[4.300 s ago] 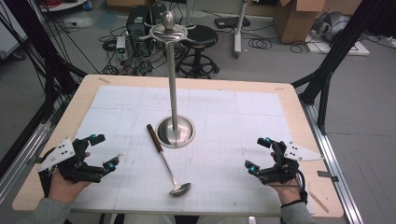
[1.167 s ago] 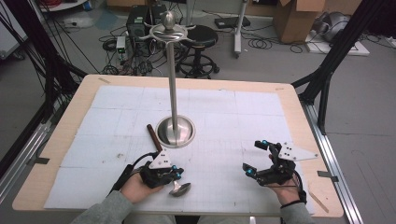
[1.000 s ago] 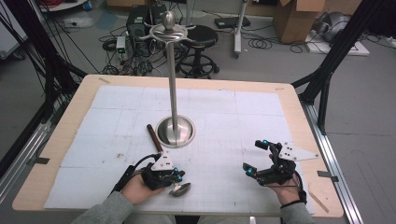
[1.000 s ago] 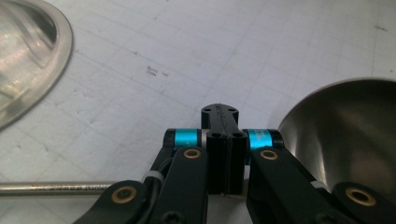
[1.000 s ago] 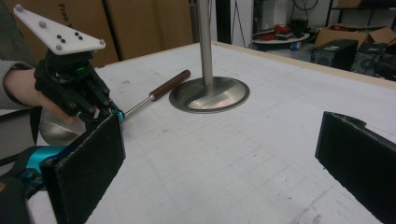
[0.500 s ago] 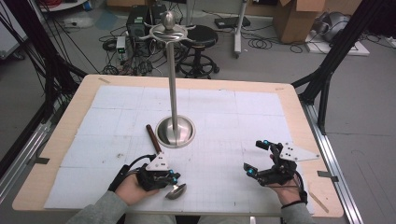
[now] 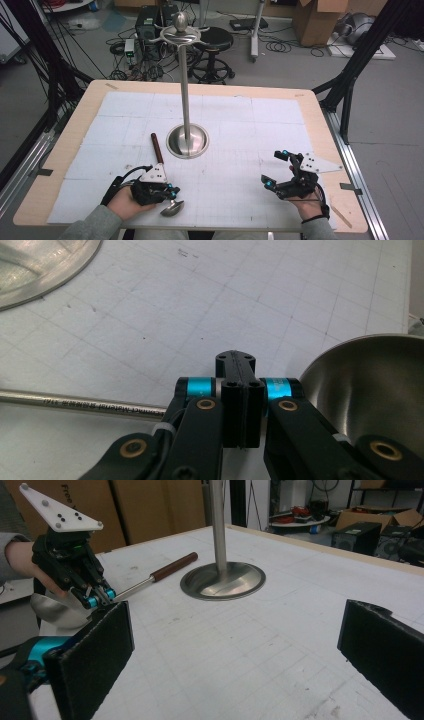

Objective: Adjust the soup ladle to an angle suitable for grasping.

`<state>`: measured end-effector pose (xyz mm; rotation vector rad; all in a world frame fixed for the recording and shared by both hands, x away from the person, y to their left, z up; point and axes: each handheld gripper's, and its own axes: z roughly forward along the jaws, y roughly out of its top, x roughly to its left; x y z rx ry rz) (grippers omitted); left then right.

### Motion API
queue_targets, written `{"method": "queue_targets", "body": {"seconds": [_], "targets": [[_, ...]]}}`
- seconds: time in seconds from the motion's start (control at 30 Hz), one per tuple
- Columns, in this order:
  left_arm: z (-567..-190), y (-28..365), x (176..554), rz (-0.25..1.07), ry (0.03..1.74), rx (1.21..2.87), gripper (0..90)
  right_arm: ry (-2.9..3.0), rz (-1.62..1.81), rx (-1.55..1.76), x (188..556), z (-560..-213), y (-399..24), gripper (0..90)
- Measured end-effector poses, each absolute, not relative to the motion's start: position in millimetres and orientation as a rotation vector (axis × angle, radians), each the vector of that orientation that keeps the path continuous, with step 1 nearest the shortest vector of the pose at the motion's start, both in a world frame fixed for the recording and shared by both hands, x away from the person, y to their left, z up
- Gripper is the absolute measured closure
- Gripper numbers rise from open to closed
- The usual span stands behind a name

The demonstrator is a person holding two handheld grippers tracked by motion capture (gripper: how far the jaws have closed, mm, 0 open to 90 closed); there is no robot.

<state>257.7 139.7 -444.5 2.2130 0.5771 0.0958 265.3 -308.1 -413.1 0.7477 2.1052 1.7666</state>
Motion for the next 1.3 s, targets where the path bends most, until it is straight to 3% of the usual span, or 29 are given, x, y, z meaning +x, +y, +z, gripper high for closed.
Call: {"method": "queue_targets", "body": {"seconds": [1.3], "targets": [[-445.9,257.1,244.1,0.037,0.597,2.190,89.8,2.119,1.746,0.762,267.2,-415.9,-308.9,0.7]]}}
